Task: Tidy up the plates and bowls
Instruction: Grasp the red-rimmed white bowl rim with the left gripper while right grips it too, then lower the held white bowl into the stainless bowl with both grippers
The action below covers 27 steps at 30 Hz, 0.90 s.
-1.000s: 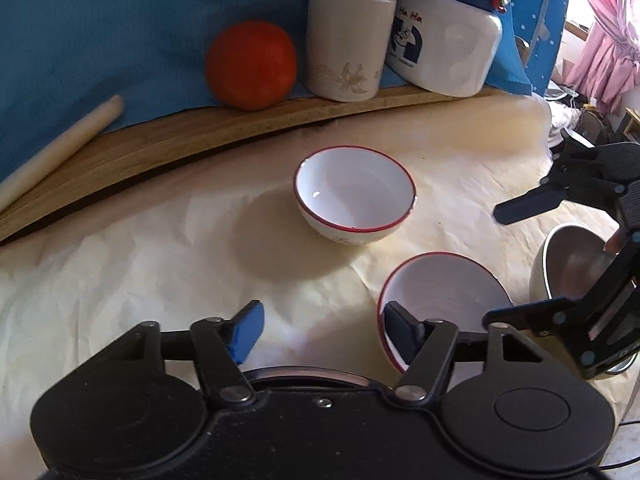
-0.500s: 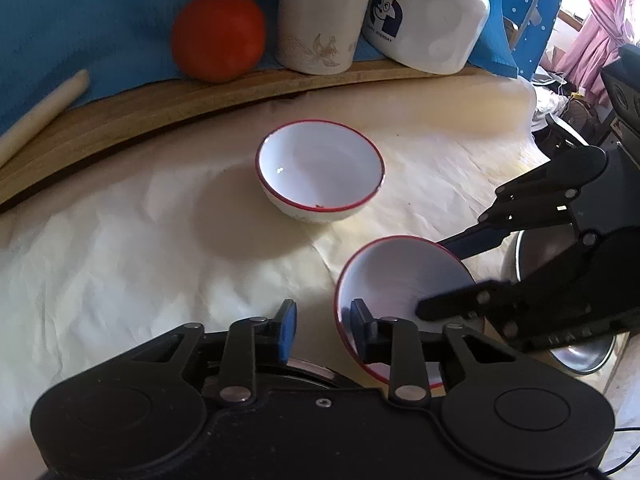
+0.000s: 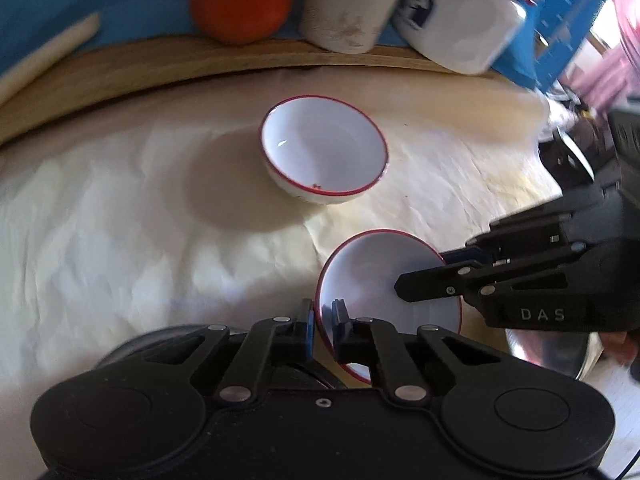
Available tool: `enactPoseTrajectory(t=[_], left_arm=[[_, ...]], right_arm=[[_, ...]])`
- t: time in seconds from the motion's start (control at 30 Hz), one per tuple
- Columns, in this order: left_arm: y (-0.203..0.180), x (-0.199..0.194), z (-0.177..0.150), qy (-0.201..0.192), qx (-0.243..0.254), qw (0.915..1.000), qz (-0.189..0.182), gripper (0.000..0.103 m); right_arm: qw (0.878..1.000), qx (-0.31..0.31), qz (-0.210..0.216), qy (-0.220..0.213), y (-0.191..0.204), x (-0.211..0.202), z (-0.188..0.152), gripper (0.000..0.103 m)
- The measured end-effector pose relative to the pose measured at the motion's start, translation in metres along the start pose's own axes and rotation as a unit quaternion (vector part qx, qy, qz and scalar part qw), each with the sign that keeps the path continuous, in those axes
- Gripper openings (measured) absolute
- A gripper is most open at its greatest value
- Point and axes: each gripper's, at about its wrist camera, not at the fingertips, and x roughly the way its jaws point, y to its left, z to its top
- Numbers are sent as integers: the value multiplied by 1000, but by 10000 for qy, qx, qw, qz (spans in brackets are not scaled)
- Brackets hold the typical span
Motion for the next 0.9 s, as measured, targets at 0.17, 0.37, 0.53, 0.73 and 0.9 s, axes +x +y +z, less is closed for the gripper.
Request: enactPoseTrajectory(t=[0.17,0.37,0.53,0.73,0.9], left_arm=[[14,-5,3,3,-675,9976,-159,7],[11,-18,7,-204,-946,9950,-241,7],[-4,-32,6,-375,-884,9949,-314,7],[-34,-44,6,-534,-667,9955,-413,7],[-59,-45,0,-525,-496,9958,-559,7]], right_arm=[[9995,271,150,-63,-3,-4,5,10],[9990,349,158,-213,1,-18,5,10],[9980,420,144,-440,-2,-42,0,10],[9967,456,10,-670,-4,-73,-15,10],[9955,531,-160,-764,-9,-94,-34,10]])
